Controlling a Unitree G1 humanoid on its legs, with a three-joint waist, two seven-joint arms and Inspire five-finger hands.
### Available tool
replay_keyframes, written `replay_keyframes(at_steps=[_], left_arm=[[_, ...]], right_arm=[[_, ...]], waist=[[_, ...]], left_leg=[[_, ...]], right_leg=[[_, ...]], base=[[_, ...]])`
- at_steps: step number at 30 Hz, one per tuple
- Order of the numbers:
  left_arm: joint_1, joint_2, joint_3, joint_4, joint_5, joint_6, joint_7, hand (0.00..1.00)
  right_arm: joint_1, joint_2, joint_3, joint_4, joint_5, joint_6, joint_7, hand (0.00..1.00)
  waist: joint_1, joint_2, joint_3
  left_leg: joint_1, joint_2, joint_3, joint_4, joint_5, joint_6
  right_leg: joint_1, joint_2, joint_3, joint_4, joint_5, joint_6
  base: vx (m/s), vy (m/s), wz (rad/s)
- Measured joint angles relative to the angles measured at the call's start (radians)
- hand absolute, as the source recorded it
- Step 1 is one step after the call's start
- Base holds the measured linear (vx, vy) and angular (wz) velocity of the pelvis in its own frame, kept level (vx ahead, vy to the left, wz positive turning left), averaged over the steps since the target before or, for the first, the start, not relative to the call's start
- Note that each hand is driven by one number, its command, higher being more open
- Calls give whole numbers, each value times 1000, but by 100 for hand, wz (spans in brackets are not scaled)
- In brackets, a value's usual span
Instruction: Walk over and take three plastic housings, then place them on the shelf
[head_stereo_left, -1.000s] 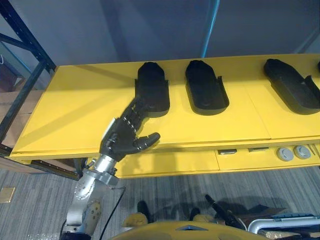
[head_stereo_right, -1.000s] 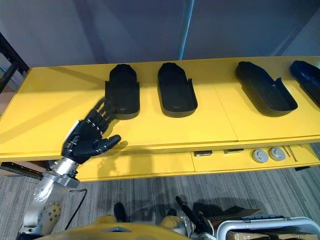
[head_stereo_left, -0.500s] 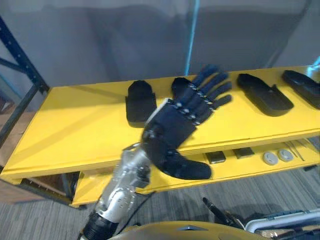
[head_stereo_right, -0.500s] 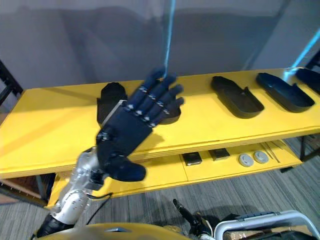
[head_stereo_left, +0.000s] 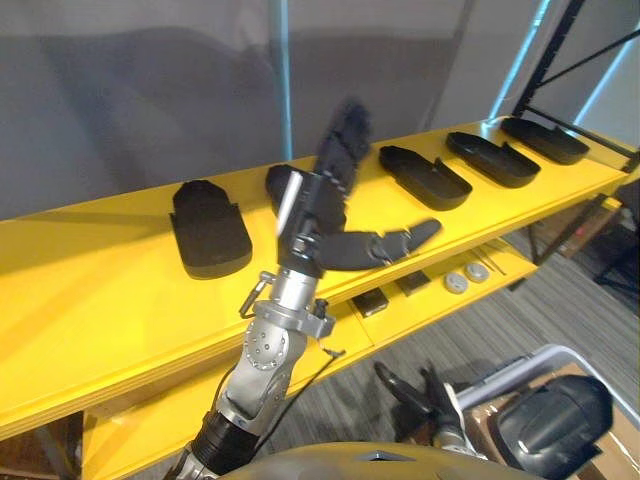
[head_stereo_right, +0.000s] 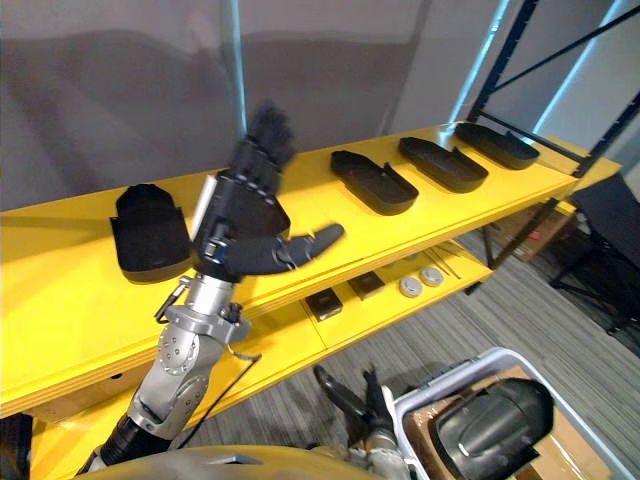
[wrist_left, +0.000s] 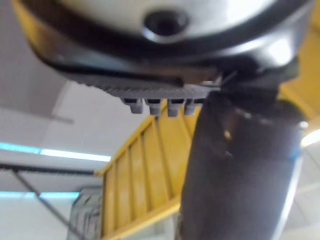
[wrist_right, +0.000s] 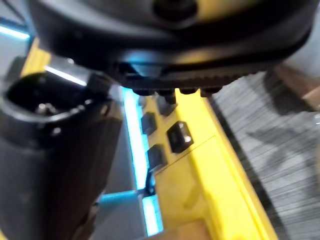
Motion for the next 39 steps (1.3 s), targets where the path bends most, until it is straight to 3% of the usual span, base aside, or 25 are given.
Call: replay_keyframes(at_steps=[3, 6, 9, 11, 14, 16, 18, 20, 22, 23, 24, 26, 28, 31, 32, 33, 34, 35, 37, 38, 39], left_arm=[[75, -6, 112, -45, 36, -18, 88, 100], [166, -9, 168, -67, 34, -56, 92, 100], [212, -9, 195, -84, 34, -79, 90, 100], [231, -9, 196, -103, 34, -102, 87, 100], [229, -10, 190, -137, 34, -140, 81, 100], [216, -10, 170, -172, 47, -186, 95, 100], [212, -11, 158, -179, 66, -216, 110, 100], [203, -15, 127, -179, 72, -221, 123, 100], [206, -16, 102, -176, 83, -220, 119, 100], [213, -13, 94, -173, 105, -218, 123, 100], [213, -10, 92, -157, 119, -212, 130, 100], [213, -7, 100, -131, 144, -205, 148, 100], [201, 1, 104, -116, 143, -181, 152, 100], [184, 40, 125, -65, 143, -126, 149, 100], [184, 46, 129, -49, 142, -118, 147, 100], [184, 53, 139, -18, 140, -114, 137, 100], [185, 56, 141, -9, 136, -112, 133, 100], [186, 61, 136, 9, 131, -102, 116, 100], [187, 47, 113, 19, 124, -96, 112, 100], [188, 47, 99, 19, 101, -87, 108, 100], [191, 46, 85, 21, 94, -68, 109, 100]], right_arm=[[-4, -23, 112, -115, -20, -67, 7, 100], [-5, -33, 123, -250, -39, -102, -21, 100], [-6, -33, 112, -374, -29, -127, -50, 100], [-3, -30, 86, -442, 5, -146, -53, 100], [-4, -31, 35, -508, 67, -154, -66, 100], [2, -29, -1, -532, 85, -161, -108, 100], [17, -24, -6, -534, 115, -160, -130, 100], [68, -11, -14, -560, 129, -161, -140, 100], [102, -2, -15, -574, 173, -161, -119, 100], [116, 1, -15, -577, 200, -161, -90, 100], [118, 1, -12, -578, 225, -161, -63, 100], [97, -10, 2, -577, 253, -162, -16, 100], [34, -32, 40, -551, 266, -170, -1, 100], [-143, -31, 124, -379, 258, -156, -34, 100], [-166, -31, 138, -351, 254, -145, -44, 100], [-188, -29, 160, -316, 237, -128, -65, 100], [-189, -28, 168, -306, 218, -122, -80, 100], [-170, -36, 168, -301, 178, -113, -118, 100], [-147, -57, 149, -302, 137, -110, -158, 100], [-119, -73, 129, -311, 116, -105, -173, 100], [-93, -94, 111, -329, 100, -98, -188, 100]], waist=[[1, 20, 3], [37, 28, 8], [44, 23, 18], [45, 19, 21], [37, 33, 51], [27, 58, 101], [29, 63, 141], [15, 79, 149], [0, 69, 159], [2, 64, 167], [1, 68, 173], [3, 56, 168], [-2, 56, 168], [7, 50, 165], [10, 49, 163], [15, 44, 159], [17, 28, 149], [19, 35, 136], [21, 57, 131], [6, 58, 130], [-10, 63, 128]], left_leg=[[-60, 8, -91, 156, -85, 26], [-83, 21, -68, 207, -114, 35], [-85, 21, -40, 207, -123, 40], [-85, 21, -33, 217, -130, 41], [-93, 25, -59, 257, -159, 53], [-146, 30, -91, 371, -211, 60], [-160, 17, -125, 450, -227, 74], [-158, 19, -139, 467, -260, 79], [-156, 23, -110, 466, -274, 85], [-152, 57, -53, 453, -269, 91], [-152, 74, -3, 425, -246, 96], [-138, 90, 63, 352, -194, 96], [-141, 109, 84, 287, -133, 90], [-169, 148, 97, 224, -57, 52], [-174, 154, 98, 221, -47, 41], [-188, 167, 97, 223, -31, 19], [-198, 168, 95, 227, -24, 6], [-246, 173, 38, 235, 2, -12], [-266, 183, -10, 205, 35, -33], [-265, 190, -13, 187, 51, -55], [-260, 206, -17, 174, 67, -69]], right_leg=[[-22, 43, 40, 9, 9, -11], [-45, 58, 86, -8, 26, -15], [-65, 44, 61, -4, 27, -14], [-76, 41, 54, 9, 28, -12], [-92, 53, 55, 63, 1, -9], [-186, 73, 55, 251, -75, 7], [-224, 80, 57, 339, -91, 10], [-238, 90, 62, 345, -72, 18], [-253, 102, 36, 309, -10, 27], [-222, 85, -2, 198, 33, 36], [-239, 47, -101, 205, 33, 27], [-266, -4, -181, 312, 4, -10], [-275, -58, -209, 447, -48, -22], [-230, -210, -247, 603, -87, -60], [-214, -230, -246, 604, -86, -61], [-186, -264, -240, 583, -71, -69], [-171, -274, -239, 547, -19, -78], [-142, -249, -237, 451, -23, -9], [-105, -228, -256, 360, -77, 62], [-74, -222, -289, 303, -120, 120], [-55, -207, -319, 274, -149, 143]], base=[[-19, 46, -76], [21, 68, -56], [12, 85, -34], [14, 65, -23], [12, 58, -10], [-66, 37, -12], [-129, 26, -63], [-172, 49, -82], [-209, 18, -94], [-290, 24, -134], [-283, 25, -134], [-223, -8, -103], [-163, -86, -56], [-107, -237, -31], [-73, -304, -22], [-57, -349, -11], [-57, -458, -1], [-37, -395, -1], [-1, -366, -10], [5, -338, -13], [-2, -317, -16]])
